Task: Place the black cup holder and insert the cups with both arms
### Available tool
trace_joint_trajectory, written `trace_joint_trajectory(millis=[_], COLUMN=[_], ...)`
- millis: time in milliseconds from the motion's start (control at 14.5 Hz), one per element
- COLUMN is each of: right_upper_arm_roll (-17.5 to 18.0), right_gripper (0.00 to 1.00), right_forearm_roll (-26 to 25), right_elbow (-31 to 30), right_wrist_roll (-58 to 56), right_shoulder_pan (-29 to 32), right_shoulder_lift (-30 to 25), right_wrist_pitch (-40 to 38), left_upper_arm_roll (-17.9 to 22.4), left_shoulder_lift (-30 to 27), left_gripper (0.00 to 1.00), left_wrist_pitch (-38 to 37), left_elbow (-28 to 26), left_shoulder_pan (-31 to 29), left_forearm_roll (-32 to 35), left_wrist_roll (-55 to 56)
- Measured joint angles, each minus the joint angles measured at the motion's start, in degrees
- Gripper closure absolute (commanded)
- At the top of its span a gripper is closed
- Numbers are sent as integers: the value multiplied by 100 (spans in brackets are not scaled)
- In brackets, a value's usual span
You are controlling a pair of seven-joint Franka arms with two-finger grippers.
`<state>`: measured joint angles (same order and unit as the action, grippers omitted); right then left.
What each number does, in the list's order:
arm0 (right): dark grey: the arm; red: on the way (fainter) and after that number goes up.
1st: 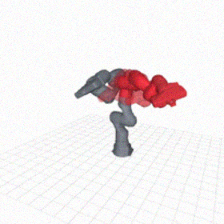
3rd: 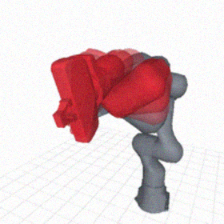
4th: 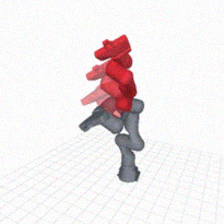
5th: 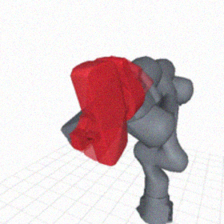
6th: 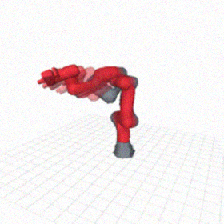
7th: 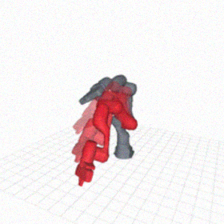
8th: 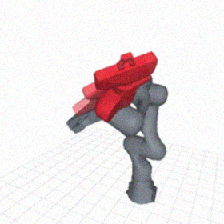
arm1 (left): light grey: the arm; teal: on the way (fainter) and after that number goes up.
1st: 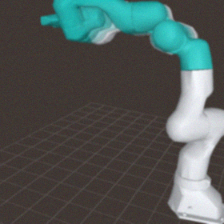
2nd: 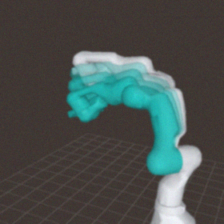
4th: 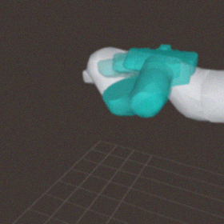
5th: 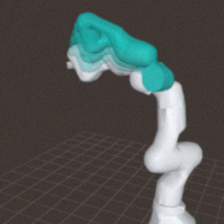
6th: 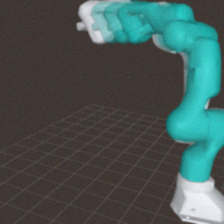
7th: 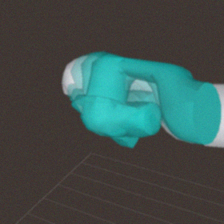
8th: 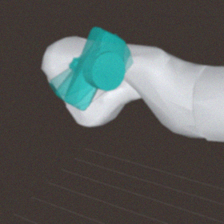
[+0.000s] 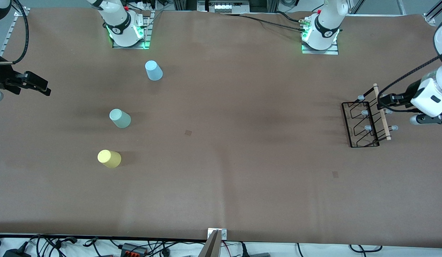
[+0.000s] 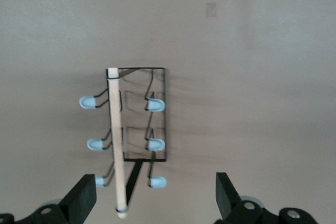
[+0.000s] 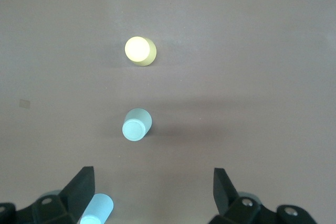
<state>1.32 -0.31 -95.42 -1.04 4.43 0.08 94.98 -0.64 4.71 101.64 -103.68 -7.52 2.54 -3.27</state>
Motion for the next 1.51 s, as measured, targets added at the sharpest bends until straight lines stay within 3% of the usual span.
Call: trace_joint_trajectory(millis=[826, 1238, 1514], right_upper_arm_roll=[-1, -3, -3], right_gripper=[0, 0, 0], right_forearm_roll=[-29, -35, -36], right_elbow=[-32, -69, -74], right_wrist_roll=[0, 0, 0], right_shoulder_pan=[1, 13, 26], right_shoulder_lift=[3, 13, 16], right_wrist_pitch=[-22, -30, -30], left_upper_arm_roll=[8, -18, -18], left_shoulder_lift=[665, 538, 372], left_gripper=[0, 2, 23], left_wrist_pitch=[1224, 1366, 1741], left_elbow=[-657, -1153, -1606], left_shoulder_pan=[-812, -834, -834], left_forearm_roll=[0, 0, 0], left_wrist_roll=[-1005, -1048, -1048])
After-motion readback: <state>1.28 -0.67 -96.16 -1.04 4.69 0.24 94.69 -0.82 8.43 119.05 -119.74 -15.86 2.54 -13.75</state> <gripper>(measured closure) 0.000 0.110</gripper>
